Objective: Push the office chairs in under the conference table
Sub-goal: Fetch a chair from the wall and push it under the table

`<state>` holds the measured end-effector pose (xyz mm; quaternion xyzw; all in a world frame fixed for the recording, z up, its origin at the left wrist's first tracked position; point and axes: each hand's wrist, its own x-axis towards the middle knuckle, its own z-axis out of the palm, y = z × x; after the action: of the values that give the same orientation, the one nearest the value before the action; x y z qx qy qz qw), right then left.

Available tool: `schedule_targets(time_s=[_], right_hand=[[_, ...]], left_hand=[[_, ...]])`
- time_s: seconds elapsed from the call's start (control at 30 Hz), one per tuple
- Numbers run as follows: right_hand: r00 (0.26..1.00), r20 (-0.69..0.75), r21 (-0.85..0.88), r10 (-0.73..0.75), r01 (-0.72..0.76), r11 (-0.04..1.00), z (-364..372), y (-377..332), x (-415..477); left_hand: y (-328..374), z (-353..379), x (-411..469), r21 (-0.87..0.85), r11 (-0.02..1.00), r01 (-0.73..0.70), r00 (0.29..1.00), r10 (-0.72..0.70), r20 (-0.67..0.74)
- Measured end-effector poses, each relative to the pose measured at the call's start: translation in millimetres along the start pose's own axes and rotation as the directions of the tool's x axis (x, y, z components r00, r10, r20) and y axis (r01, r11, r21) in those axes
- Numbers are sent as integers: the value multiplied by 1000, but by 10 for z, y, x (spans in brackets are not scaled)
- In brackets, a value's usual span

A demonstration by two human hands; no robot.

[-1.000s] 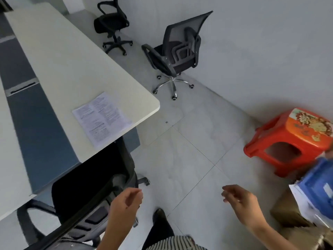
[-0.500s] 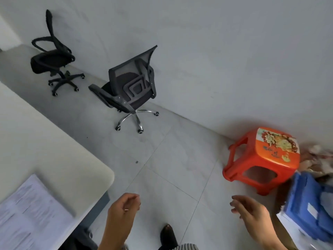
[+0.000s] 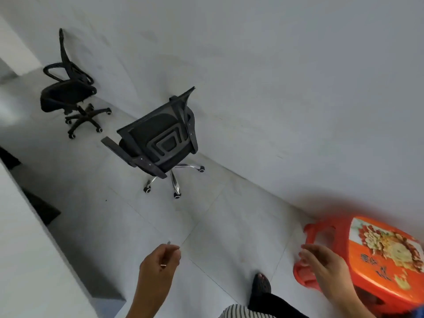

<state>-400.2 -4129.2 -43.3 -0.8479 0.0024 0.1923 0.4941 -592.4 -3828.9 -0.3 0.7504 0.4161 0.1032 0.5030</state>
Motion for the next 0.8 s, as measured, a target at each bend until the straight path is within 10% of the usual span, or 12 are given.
schedule_targets(time_s=[0.47, 0.8], right_hand=[[927, 325, -81, -189, 226, 971, 1038, -1658, 2392], [871, 348, -119, -346, 407, 905, 2360, -3165, 3430]], left_hand=[[410, -221, 1529, -145, 979, 140, 925, -182, -333], [947, -1059, 3806, 8, 1000, -13, 890, 15, -455]])
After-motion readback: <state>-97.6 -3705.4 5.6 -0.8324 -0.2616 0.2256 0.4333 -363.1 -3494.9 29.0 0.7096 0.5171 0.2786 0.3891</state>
